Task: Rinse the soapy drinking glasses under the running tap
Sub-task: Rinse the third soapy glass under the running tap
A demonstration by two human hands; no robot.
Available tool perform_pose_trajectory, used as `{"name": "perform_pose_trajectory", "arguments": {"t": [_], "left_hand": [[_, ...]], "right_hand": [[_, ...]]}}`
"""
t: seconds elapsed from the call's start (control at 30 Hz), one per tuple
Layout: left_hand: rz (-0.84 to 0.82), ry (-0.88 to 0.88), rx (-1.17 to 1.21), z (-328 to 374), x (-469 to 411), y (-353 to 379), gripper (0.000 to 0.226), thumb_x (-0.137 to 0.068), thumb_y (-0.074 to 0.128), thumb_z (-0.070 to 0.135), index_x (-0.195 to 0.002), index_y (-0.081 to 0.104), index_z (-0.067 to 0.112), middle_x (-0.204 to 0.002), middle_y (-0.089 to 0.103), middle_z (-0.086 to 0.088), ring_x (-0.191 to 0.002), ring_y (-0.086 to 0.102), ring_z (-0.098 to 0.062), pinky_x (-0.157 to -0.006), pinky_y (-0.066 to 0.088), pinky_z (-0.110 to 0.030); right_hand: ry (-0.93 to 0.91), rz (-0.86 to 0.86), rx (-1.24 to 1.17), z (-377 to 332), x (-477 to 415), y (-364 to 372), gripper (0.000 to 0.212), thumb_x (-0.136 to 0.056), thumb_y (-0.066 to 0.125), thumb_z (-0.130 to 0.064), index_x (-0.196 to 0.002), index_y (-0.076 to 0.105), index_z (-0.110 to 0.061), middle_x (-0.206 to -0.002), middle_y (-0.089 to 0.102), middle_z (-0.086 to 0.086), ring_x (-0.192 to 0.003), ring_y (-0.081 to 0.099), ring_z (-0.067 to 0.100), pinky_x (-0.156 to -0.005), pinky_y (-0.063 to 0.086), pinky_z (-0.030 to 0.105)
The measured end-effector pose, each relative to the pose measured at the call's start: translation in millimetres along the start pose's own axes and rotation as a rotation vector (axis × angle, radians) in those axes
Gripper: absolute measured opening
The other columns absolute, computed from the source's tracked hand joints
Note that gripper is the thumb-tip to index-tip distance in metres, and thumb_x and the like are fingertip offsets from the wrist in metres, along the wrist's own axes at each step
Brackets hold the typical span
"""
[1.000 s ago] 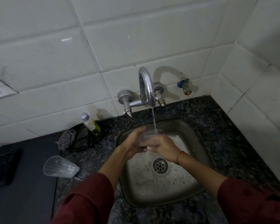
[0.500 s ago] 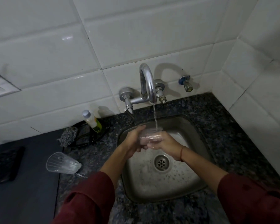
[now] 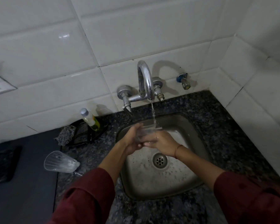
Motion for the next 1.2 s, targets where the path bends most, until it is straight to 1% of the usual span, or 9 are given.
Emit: {"name": "perform_pose_trajectory", "arguments": {"t": [0.1, 0.3, 0.53, 0.73, 0.83, 0.93, 1.07, 1.13, 1.2], "left_hand": [[0.077, 0.219, 0.030, 7, -5, -2, 0.041, -0.099, 0.056, 0.042, -0.110, 0.070, 0.004, -0.082, 0.071, -0.008, -0.058, 0.064, -0.016, -0.049, 0.048, -0.027], [0.049, 0.074, 0.033, 8, -8, -5, 0.041, -0.100, 0.040, 0.041, -0.091, 0.069, 0.013, -0.063, 0.064, -0.001, -0.044, 0.047, -0.013, -0.035, 0.029, -0.019], [0.071, 0.291, 0.095, 9, -19, -6, 0.030, -0.098, 0.059, 0.038, -0.107, 0.069, 0.011, -0.094, 0.069, -0.014, -0.067, 0.064, -0.020, -0.051, 0.047, -0.028], [-0.021, 0.203, 0.393, -2, -26, 3, 0.044, -0.100, 0.046, 0.034, -0.101, 0.072, -0.002, -0.085, 0.073, -0.012, -0.070, 0.069, -0.022, -0.057, 0.054, -0.027], [-0.082, 0.113, 0.383, -3, -37, 6, 0.032, -0.090, 0.052, 0.033, -0.083, 0.068, 0.007, -0.069, 0.065, -0.005, -0.049, 0.057, -0.018, -0.040, 0.040, -0.024], [-0.126, 0.136, 0.326, -2, -38, 7, 0.039, -0.098, 0.048, 0.036, -0.100, 0.072, 0.006, -0.083, 0.072, -0.008, -0.054, 0.060, -0.016, -0.039, 0.039, -0.023], [-0.088, 0.304, 0.327, 0, -38, 7, 0.042, -0.100, 0.058, 0.038, -0.121, 0.061, 0.002, -0.109, 0.066, -0.020, -0.080, 0.068, -0.024, -0.053, 0.055, -0.030], [0.027, 0.305, 0.209, -3, -44, 0, 0.052, -0.101, 0.055, 0.044, -0.118, 0.059, -0.004, -0.101, 0.065, -0.020, -0.063, 0.063, -0.022, -0.040, 0.043, -0.025], [0.052, 0.202, 0.135, -3, -47, -5, 0.058, -0.103, 0.043, 0.046, -0.118, 0.061, -0.007, -0.087, 0.066, -0.019, -0.044, 0.050, -0.019, -0.031, 0.028, -0.019]], "right_hand": [[0.205, 0.100, -0.649, 13, 1, 0, 0.027, -0.094, 0.062, -0.001, -0.120, 0.070, -0.002, -0.117, 0.073, 0.012, -0.111, 0.068, 0.022, -0.093, 0.054, 0.029], [0.044, 0.061, -0.220, 4, 0, 0, 0.024, -0.089, 0.070, -0.004, -0.109, 0.077, -0.014, -0.111, 0.076, -0.001, -0.107, 0.070, 0.011, -0.098, 0.053, 0.032], [0.251, 0.335, -0.789, 10, 5, -2, 0.018, -0.097, 0.055, 0.001, -0.109, 0.069, 0.005, -0.105, 0.075, 0.016, -0.098, 0.072, 0.021, -0.093, 0.056, 0.038], [-0.199, 0.144, 0.182, -28, 2, -5, 0.010, -0.090, 0.068, -0.014, -0.100, 0.070, -0.013, -0.102, 0.071, 0.001, -0.096, 0.065, 0.015, -0.084, 0.054, 0.036], [-0.470, 0.221, 0.509, -34, 10, -16, 0.014, -0.084, 0.075, -0.018, -0.097, 0.072, -0.014, -0.097, 0.073, 0.001, -0.093, 0.066, 0.016, -0.075, 0.053, 0.035], [-0.521, 0.286, 0.683, -19, 13, -25, 0.021, -0.082, 0.077, -0.018, -0.103, 0.074, -0.015, -0.102, 0.076, 0.000, -0.096, 0.069, 0.016, -0.072, 0.050, 0.031], [0.006, 0.420, 0.033, 6, 6, -37, 0.008, -0.091, 0.068, -0.010, -0.084, 0.069, -0.015, -0.082, 0.072, 0.001, -0.074, 0.067, 0.023, -0.060, 0.052, 0.037], [0.207, 0.398, -0.371, 21, -1, -35, 0.014, -0.092, 0.065, -0.005, -0.086, 0.071, -0.016, -0.083, 0.074, 0.000, -0.074, 0.069, 0.024, -0.055, 0.056, 0.034], [0.147, 0.281, -0.315, 17, -5, -35, 0.016, -0.090, 0.067, -0.002, -0.093, 0.073, -0.017, -0.089, 0.076, 0.000, -0.080, 0.071, 0.019, -0.061, 0.058, 0.030]]}}
Point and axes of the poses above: each hand's wrist, its own x-axis away from the middle knuckle, its own y-axis out of the palm, z = x × y, the point moved 6 cm from there along -x, towards the middle knuckle
